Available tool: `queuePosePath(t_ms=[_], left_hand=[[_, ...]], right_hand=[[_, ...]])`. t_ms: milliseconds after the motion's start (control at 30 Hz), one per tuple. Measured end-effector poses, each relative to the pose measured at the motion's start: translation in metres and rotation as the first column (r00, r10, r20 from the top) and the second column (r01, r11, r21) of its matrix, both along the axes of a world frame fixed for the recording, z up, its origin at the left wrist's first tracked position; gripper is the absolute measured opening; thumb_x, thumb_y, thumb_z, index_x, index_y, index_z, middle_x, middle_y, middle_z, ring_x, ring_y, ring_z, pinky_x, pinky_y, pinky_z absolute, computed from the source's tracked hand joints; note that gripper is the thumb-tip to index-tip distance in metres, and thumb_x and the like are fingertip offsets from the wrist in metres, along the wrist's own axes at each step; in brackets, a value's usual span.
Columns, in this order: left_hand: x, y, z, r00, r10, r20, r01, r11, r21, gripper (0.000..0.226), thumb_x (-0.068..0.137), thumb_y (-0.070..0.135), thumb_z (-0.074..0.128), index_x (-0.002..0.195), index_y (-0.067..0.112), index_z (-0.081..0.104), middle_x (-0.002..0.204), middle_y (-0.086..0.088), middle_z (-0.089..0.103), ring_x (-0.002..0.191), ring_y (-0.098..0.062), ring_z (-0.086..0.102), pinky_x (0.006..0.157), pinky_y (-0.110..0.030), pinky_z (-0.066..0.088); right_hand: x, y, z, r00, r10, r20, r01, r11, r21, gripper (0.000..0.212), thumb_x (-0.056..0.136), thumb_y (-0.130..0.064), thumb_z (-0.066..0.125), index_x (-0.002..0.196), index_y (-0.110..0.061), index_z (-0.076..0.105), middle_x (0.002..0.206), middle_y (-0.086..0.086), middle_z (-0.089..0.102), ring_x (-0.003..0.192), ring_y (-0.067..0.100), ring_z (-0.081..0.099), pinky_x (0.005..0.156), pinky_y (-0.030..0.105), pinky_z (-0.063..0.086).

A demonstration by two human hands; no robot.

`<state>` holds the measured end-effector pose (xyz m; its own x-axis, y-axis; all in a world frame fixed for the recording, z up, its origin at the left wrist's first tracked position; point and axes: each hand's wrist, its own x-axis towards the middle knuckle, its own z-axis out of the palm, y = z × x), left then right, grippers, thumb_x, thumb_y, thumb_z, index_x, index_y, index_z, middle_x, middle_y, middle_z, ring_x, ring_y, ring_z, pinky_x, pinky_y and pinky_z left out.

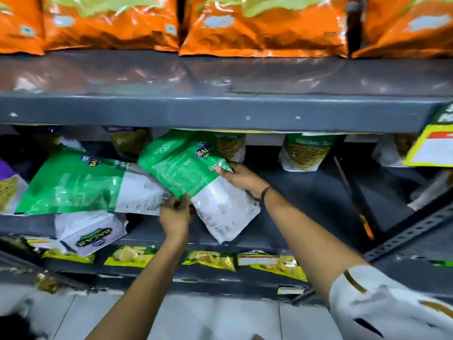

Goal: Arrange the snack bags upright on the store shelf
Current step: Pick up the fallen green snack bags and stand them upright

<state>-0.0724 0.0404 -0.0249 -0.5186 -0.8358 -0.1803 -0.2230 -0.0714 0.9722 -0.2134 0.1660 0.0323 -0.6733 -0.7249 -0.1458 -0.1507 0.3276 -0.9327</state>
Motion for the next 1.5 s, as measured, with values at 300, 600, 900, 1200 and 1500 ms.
queuePosePath(t_ms=[300,600,900,1200,1500], left_hand=[[-0.051,0.106,0.068,0.911,-0.398,-0.109,0.267,0.771,-0.578,0.029,0.087,0.021,0.055,0.061,0.017,0.042,0.054,0.002,0.041,0.058,-0.011,0.038,0.054,-0.013,0.031],[-0.114,0.165,0.025,0.783,-0.593,-0.189,0.493,0.776,-0.393,0.024,0.083,0.040,0.051,0.063,0.031,0.041,0.060,-0.003,0.039,0.062,-0.016,0.036,0.058,-0.039,0.032],[-0.127,0.175,0.042,0.736,-0.596,-0.320,0.657,0.742,0.130,0.052,0.096,0.053,0.010,0.116,0.033,0.053,0.141,0.005,0.046,0.111,-0.003,0.059,0.104,-0.027,0.042],[-0.083,0.210,0.018,0.773,-0.579,-0.258,0.629,0.751,0.201,0.055,0.097,0.047,0.008,0.116,0.028,0.056,0.133,-0.002,0.055,0.119,-0.016,0.054,0.108,-0.038,0.039],[-0.137,0.191,0.010,0.833,-0.528,-0.163,0.551,0.818,0.168,0.103,0.065,0.089,0.027,0.143,0.022,0.033,0.152,-0.002,0.037,0.139,-0.017,0.035,0.119,-0.043,0.023]], right_hand=[[-0.001,0.159,-0.001,0.855,-0.511,0.087,0.517,0.827,-0.221,0.043,0.091,-0.024,0.056,0.126,0.000,0.048,0.134,0.015,0.055,0.119,0.015,0.050,0.106,0.033,0.040],[-0.004,0.222,-0.017,0.687,-0.717,-0.120,0.678,0.691,-0.251,0.059,0.090,-0.040,0.048,0.141,-0.012,0.036,0.150,0.004,0.039,0.137,0.013,0.034,0.117,0.031,0.024],[0.042,0.182,-0.043,0.210,-0.903,0.374,0.951,0.100,-0.293,0.035,0.090,-0.009,0.054,0.123,-0.010,0.046,0.124,0.024,0.054,0.107,0.017,0.055,0.092,0.025,0.040],[0.035,0.179,-0.056,0.384,-0.876,0.292,0.916,0.321,-0.242,0.048,0.089,-0.042,0.045,0.129,-0.015,0.049,0.128,0.011,0.057,0.127,0.032,0.047,0.110,0.046,0.037],[0.046,0.201,-0.060,0.121,-0.868,0.482,0.987,0.054,-0.152,0.027,0.097,-0.011,0.040,0.120,-0.007,0.052,0.127,0.009,0.054,0.109,0.017,0.046,0.092,0.021,0.037]])
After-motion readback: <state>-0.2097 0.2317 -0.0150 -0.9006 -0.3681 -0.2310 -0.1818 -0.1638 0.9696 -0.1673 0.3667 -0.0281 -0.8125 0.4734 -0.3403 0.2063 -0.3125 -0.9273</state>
